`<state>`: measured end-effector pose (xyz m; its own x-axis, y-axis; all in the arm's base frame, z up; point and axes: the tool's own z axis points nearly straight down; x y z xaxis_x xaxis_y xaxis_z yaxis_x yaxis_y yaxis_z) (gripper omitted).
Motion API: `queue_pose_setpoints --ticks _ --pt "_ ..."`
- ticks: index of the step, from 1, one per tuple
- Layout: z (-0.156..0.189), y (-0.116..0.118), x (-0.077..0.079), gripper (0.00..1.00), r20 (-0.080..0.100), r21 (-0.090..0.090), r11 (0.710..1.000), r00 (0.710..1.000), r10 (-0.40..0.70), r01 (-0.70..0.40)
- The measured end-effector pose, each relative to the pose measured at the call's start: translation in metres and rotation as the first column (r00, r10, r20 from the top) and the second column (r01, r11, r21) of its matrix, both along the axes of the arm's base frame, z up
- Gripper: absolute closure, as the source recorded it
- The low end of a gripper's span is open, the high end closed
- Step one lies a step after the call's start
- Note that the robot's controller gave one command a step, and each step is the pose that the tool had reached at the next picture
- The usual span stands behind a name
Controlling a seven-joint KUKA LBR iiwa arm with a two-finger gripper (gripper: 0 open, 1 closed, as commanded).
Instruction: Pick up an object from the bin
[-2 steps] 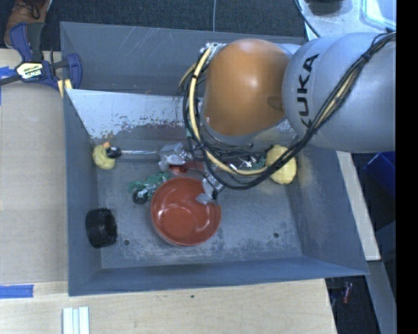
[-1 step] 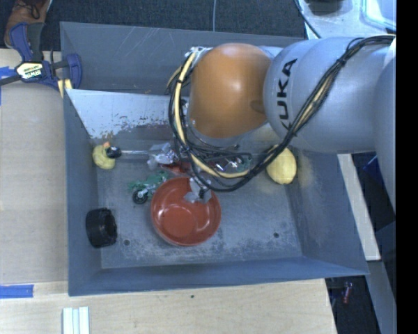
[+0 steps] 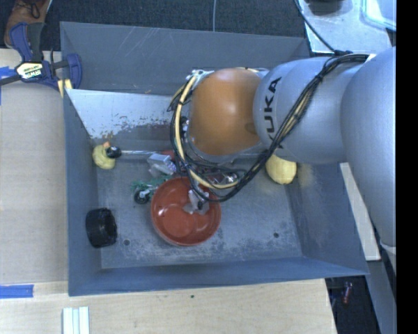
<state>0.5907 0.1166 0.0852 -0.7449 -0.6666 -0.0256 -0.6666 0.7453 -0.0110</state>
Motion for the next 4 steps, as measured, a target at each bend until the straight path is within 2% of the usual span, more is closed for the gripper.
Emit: queue_pose_setpoints --ticks 1,2,3,4 --pt "0.063 -0.003 -0.016 0.00 -0.009 -0.002 1.000 1.000 -0.002 0.002" --pt "0.103 0.011 -0.011 0.00 -0.008 -0.003 1.000 1.000 -0.027 0.027" --pt "0.136 0.035 -0.010 0.00 -0.001 -0.004 0.994 0.994 0.111 -0.111" --pt "0.132 0.034 0.010 0.00 0.005 -0.004 0.979 0.979 0.203 -0.203"
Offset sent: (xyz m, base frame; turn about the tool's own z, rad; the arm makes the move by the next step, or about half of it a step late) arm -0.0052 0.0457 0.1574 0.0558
